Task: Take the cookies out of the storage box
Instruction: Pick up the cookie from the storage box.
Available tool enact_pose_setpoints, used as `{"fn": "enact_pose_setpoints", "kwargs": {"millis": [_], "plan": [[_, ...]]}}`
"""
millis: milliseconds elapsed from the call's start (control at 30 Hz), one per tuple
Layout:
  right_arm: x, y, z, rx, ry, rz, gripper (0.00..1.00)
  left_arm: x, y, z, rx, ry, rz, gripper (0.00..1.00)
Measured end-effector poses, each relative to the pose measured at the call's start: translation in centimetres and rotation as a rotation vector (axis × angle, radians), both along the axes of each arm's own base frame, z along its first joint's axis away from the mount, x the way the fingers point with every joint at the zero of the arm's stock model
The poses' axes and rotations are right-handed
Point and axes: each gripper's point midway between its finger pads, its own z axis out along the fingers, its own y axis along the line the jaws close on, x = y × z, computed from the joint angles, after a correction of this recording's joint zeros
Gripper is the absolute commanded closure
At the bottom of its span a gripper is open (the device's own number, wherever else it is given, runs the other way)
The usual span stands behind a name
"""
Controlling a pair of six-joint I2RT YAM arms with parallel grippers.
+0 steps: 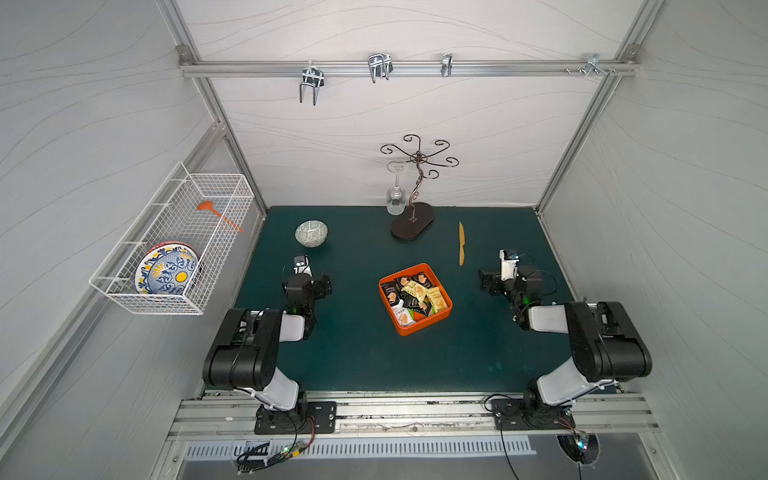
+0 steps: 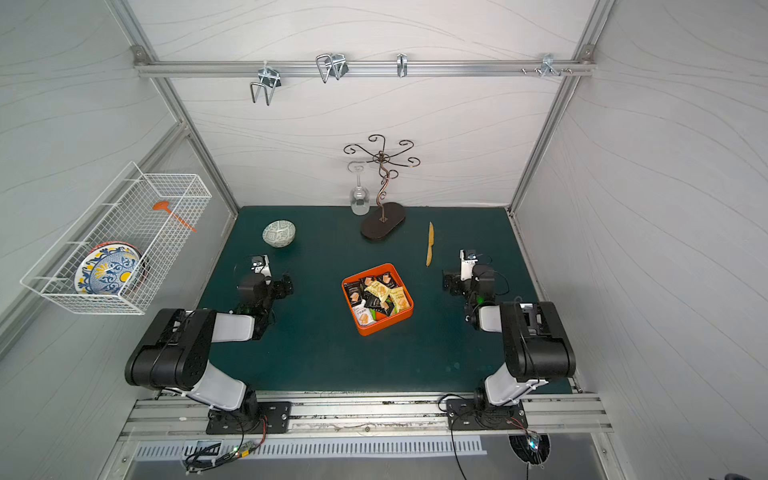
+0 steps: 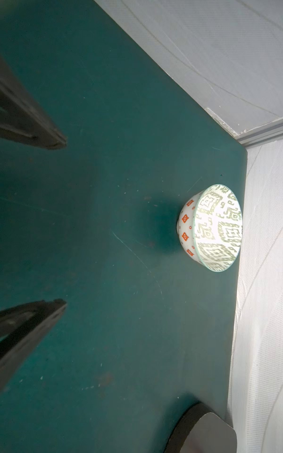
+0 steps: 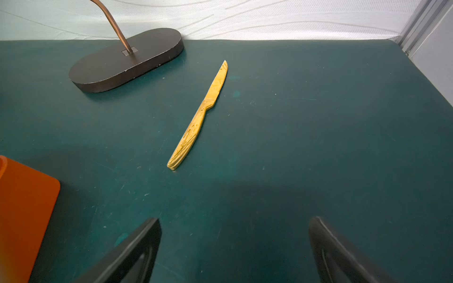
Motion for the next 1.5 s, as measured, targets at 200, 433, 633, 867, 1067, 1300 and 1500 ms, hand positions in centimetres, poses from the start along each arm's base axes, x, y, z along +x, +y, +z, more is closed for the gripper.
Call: {"fn": "enact_pose_setpoints", "kwargs": {"millis": [200, 433, 633, 867, 1067, 1300, 1500], "plan": [[0.0, -0.1, 0.0, 0.000, 0.000, -0.001, 0.01, 0.0, 0.0, -0.1, -0.004, 0.005, -0.005, 0.01], [0.0, -0.1, 0.0, 0.001, 0.000, -0.001, 0.01, 0.0, -0.1, -0.1, -0.005, 0.005, -0.007, 0.01], [0.0, -0.1, 0.0, 0.000, 0.001, -0.001, 0.01, 0.0, -0.1, -0.1, -0.006, 0.005, -0.009, 0.01], [-0.1, -0.1, -0.2, -0.015, 0.021, -0.016, 0.01, 0.0, 0.0, -0.1, -0.006, 0.005, -0.007, 0.01], [2.2, -0.4, 4.5, -0.019, 0.071, -0.095, 0.01, 0.8, -0.2, 2.6, -0.015, 0.071, 0.008, 0.01], [4.1, 0.2, 11.0, 0.137, 0.206, -0.164, 0.02, 3.0, -2.1, 10.8, -0.145, 0.084, 0.039, 0.01], [1.4, 4.5, 11.4, 0.142, 0.422, -0.069, 0.06, 1.5, -4.9, 10.2, -0.309, 0.230, 0.041, 0.01]]}}
